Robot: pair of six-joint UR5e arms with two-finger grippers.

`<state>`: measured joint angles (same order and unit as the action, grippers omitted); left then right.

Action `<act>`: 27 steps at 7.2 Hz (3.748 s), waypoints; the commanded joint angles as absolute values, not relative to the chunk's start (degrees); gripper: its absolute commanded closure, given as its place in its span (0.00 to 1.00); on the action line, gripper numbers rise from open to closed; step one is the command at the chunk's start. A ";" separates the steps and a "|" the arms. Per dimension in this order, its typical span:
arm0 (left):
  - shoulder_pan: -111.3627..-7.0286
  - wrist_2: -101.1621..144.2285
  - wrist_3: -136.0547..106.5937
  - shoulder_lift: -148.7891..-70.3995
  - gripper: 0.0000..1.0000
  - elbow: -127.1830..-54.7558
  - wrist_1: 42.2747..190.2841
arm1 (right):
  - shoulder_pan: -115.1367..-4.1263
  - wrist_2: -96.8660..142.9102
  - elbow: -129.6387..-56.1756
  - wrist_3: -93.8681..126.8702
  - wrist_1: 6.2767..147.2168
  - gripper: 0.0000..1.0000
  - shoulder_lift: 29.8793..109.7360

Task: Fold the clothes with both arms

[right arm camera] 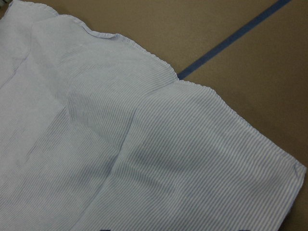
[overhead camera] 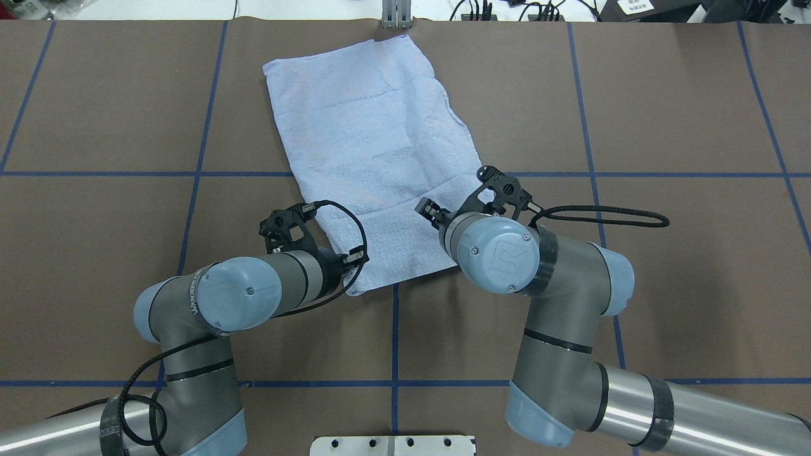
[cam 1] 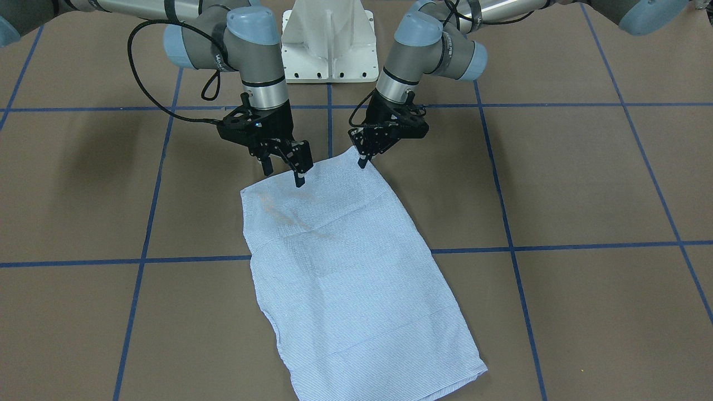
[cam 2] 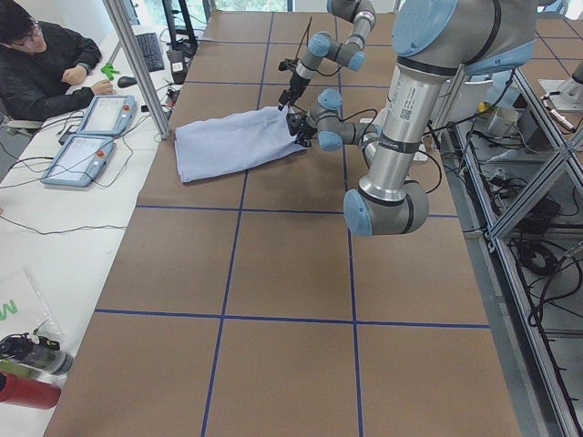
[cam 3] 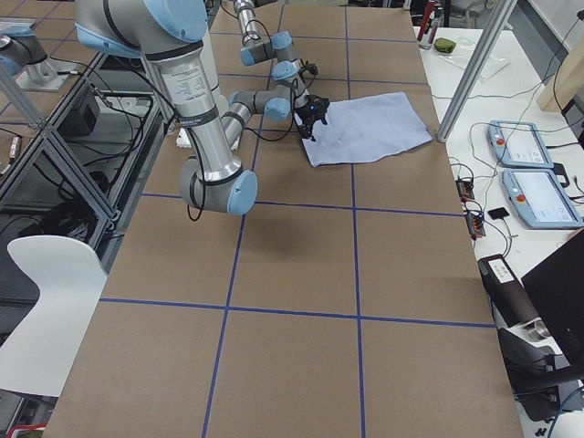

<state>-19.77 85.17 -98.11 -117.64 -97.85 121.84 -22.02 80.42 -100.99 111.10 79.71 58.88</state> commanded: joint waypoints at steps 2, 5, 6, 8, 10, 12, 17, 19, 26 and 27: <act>-19.78 84.99 -98.44 -117.60 1.00 -98.09 121.90 | -19.25 79.98 -100.02 118.38 83.92 0.20 58.71; -19.78 85.08 -98.35 -117.51 1.00 -98.09 121.99 | -20.03 80.07 -98.27 117.69 83.94 0.22 58.80; -19.78 85.08 -98.26 -117.51 1.00 -98.17 121.99 | -20.39 80.07 -98.00 117.69 83.85 0.24 58.45; -19.78 85.08 -98.26 -117.51 1.00 -98.17 121.99 | -20.48 80.07 -97.74 117.77 83.67 0.26 58.18; -19.78 85.25 -98.17 -117.51 1.00 -98.17 122.08 | -20.39 80.07 -96.42 118.30 83.76 0.26 57.92; -19.78 85.25 -98.17 -117.51 1.00 -98.17 122.08 | -20.48 80.07 -96.33 118.30 83.93 0.26 57.92; -19.78 85.25 -98.09 -117.60 1.00 -98.17 122.08 | -20.48 79.89 -94.14 118.56 83.67 0.26 56.43; -19.78 85.25 -98.09 -117.60 1.00 -98.44 122.08 | -20.39 79.63 -92.11 119.09 83.32 0.26 54.85; -19.78 85.34 -98.09 -117.42 1.00 -98.53 122.08 | -21.18 79.63 -92.55 122.52 83.06 1.00 54.76; -19.78 85.34 -98.00 -117.42 1.00 -98.53 122.08 | -21.18 79.63 -92.81 122.52 82.97 1.00 54.76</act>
